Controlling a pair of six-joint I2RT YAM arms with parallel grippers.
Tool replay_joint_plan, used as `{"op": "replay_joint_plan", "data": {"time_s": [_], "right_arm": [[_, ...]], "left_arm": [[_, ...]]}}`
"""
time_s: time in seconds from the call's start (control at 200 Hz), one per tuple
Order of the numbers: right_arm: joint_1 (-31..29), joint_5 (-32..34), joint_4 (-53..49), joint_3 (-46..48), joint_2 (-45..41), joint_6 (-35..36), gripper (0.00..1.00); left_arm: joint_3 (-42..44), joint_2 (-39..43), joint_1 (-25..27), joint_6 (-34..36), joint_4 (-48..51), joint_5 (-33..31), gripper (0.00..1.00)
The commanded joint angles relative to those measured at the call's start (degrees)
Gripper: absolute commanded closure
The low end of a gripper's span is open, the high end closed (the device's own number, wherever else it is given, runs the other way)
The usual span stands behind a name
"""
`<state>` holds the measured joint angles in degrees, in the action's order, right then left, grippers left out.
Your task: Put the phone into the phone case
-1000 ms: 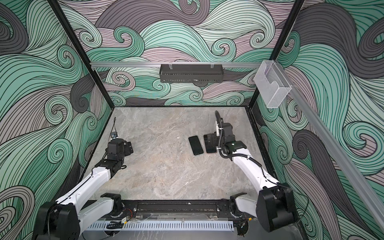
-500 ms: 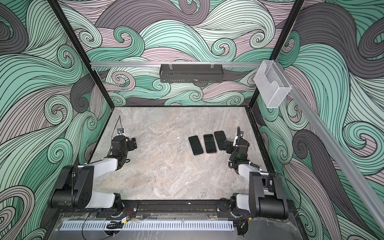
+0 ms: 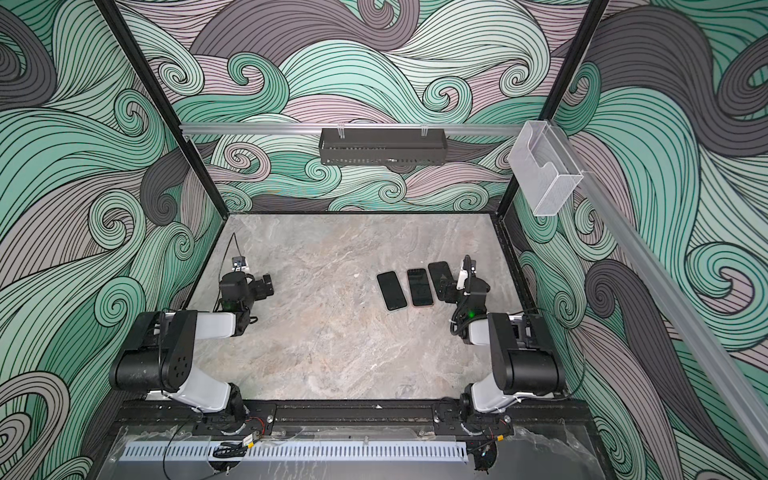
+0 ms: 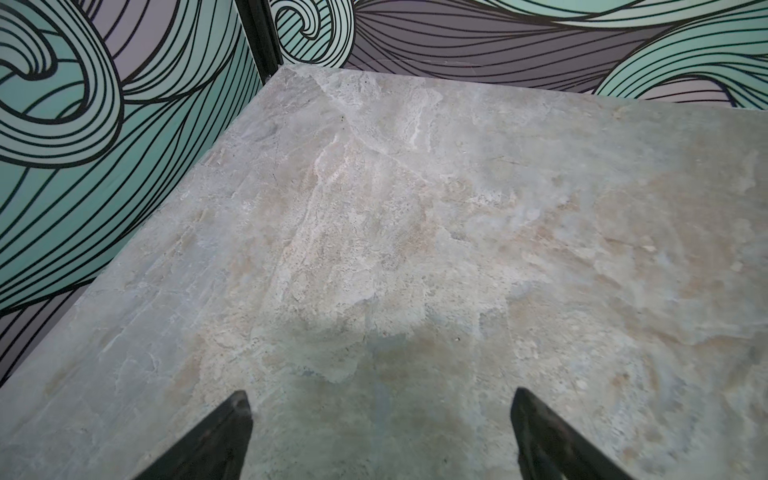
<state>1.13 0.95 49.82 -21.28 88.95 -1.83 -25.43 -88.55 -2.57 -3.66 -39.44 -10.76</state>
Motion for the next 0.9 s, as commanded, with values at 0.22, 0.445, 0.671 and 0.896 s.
{"op": "replay_joint_plan", "data": {"time_s": [0.22, 0.445, 0.671, 0.896], "right_arm": [[-0.47, 0.90, 1.53, -0.82, -0.20, 1.38, 0.00], [-0.51, 0.97, -0.17, -1.16, -0.91, 1.47, 0.00], [-0.65, 1.26, -0.13, -1.07, -0.97, 1.56, 0.00], [-0.69, 1.31, -0.15, -1.05, -1.07, 1.56, 0.00]], "left_arm": [[-1.40, 1.35, -0.24, -0.18, 1.35, 1.53, 0.01], [-2.20, 0.67, -0.23, -0.06, 2.22, 1.81, 0.01], [-1.55, 1.34, -0.13, 0.15, 1.47, 1.80, 0.01], [-1.65, 1.31, -0.77, 3.08, 1.69, 10.55, 0.01]]}}
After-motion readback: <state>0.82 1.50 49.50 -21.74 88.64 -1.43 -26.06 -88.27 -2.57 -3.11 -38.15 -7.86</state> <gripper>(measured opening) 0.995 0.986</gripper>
